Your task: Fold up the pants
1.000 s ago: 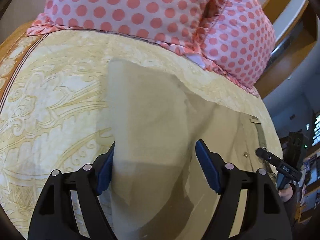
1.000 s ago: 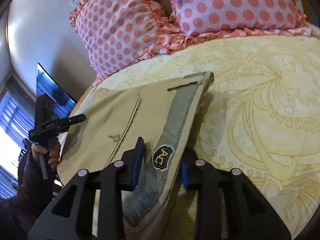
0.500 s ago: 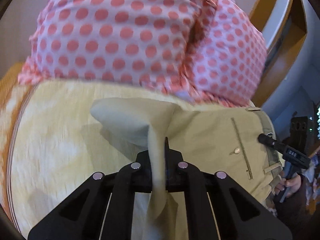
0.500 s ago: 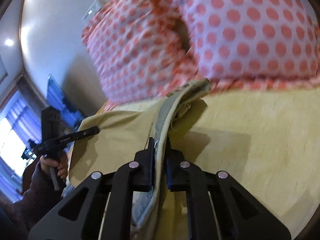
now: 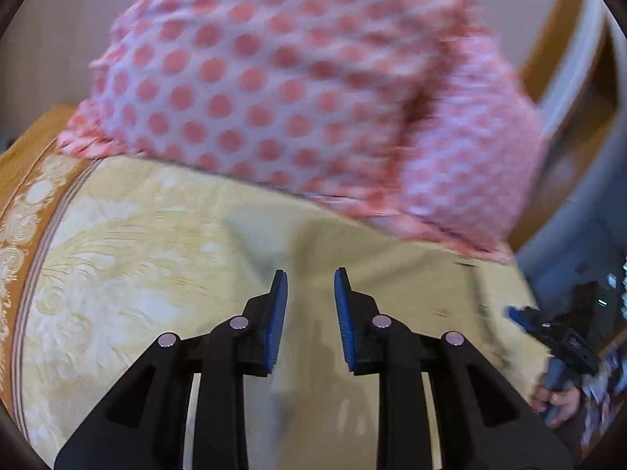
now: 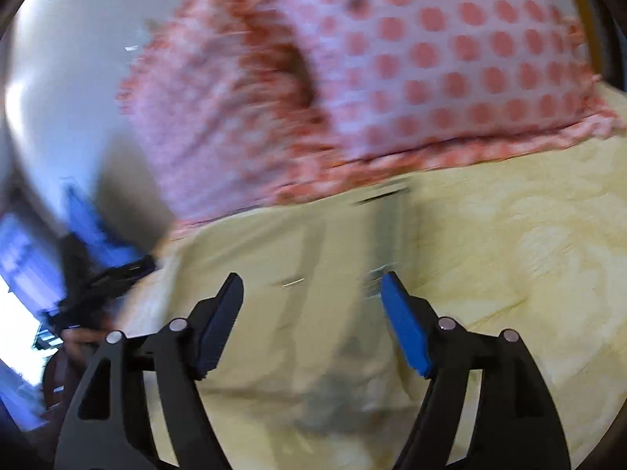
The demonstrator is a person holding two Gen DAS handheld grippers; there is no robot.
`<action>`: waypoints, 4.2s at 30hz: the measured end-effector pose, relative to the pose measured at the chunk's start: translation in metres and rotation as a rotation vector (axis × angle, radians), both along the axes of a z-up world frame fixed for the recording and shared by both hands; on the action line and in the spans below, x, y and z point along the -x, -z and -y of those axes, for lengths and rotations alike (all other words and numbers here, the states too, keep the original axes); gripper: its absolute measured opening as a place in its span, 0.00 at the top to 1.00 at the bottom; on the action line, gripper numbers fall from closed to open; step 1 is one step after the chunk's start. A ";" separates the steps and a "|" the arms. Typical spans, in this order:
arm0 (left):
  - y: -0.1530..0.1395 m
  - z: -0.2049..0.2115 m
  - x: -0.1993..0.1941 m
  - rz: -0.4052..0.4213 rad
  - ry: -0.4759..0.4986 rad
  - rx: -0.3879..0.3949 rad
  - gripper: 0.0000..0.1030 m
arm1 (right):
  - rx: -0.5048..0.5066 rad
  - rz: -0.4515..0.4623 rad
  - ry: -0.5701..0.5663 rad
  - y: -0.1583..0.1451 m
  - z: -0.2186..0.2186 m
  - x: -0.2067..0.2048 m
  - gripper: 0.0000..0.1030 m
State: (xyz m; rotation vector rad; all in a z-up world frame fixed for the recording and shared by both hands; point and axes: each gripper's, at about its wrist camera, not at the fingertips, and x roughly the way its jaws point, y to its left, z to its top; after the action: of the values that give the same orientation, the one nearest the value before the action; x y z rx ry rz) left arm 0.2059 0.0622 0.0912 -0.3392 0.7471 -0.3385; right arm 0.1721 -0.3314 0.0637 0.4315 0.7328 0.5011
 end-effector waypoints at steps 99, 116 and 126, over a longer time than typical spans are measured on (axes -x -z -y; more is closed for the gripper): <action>0.096 0.064 0.223 0.203 -0.209 -0.446 0.01 | 0.531 0.253 0.260 0.094 -0.127 0.181 0.02; 0.096 0.064 0.222 0.204 -0.209 -0.446 0.01 | 0.531 0.254 0.261 0.094 -0.127 0.181 0.02; 0.096 0.064 0.222 0.201 -0.208 -0.446 0.01 | 0.531 0.255 0.262 0.095 -0.127 0.180 0.02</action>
State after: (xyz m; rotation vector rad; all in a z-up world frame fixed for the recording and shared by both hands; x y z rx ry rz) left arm -0.0162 -0.0020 -0.0053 0.0401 0.5642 -0.0037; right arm -0.0082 -0.2045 -0.0310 -0.0370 0.5254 0.0992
